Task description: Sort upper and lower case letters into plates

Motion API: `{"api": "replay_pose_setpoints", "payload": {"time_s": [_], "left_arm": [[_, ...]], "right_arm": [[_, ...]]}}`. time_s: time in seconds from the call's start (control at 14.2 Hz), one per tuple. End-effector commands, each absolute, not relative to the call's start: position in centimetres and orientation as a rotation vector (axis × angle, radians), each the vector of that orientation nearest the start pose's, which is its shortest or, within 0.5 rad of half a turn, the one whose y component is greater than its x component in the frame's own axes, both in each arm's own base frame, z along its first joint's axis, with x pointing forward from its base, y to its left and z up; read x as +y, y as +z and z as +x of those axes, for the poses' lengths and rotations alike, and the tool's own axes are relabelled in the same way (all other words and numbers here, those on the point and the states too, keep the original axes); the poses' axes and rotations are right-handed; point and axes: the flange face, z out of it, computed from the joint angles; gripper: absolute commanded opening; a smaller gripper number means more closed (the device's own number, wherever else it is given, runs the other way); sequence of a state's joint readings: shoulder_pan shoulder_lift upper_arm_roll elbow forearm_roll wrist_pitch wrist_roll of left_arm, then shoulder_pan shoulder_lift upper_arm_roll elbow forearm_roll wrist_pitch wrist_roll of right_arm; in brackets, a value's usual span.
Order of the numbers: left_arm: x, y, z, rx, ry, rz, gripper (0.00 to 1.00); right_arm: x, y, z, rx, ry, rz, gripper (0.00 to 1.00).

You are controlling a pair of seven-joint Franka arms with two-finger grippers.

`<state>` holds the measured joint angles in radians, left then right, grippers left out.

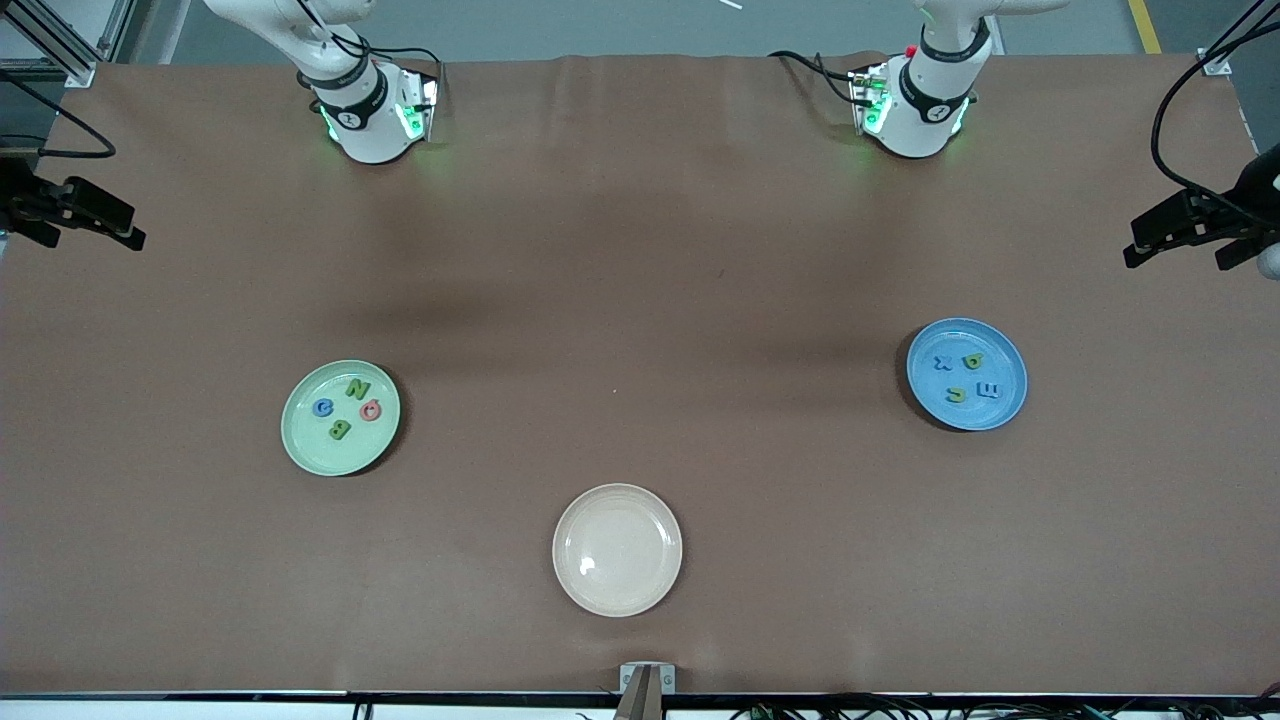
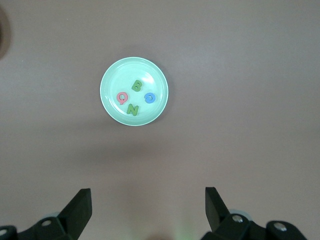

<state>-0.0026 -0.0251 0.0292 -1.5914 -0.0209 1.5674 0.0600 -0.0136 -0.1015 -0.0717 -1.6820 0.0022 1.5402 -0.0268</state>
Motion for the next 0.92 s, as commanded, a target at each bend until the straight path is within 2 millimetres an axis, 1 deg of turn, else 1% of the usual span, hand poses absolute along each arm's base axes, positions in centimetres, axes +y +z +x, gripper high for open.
{"api": "replay_pose_setpoints", "payload": {"time_s": [0.0,0.07,0.49,0.85], "left_arm": [[1.1,63.9,54.0,0.048,-0.007,-3.176,1.00],[1.1,64.9,53.4,0.048,-0.036,-3.175,1.00],[1.1,64.9,53.3,0.050,-0.038,-3.166,1.00],[1.1,65.1,53.3,0.050,-0.048,-3.166,1.00]], "right_arm": [[-4.3,62.5,51.1,0.121,0.041,-3.108,1.00],[-4.3,62.5,51.1,0.120,0.040,-3.100,1.00],[-4.2,62.5,51.1,0.116,0.045,-3.100,1.00],[-3.8,62.4,51.1,0.047,0.050,-3.110,1.00]]}}
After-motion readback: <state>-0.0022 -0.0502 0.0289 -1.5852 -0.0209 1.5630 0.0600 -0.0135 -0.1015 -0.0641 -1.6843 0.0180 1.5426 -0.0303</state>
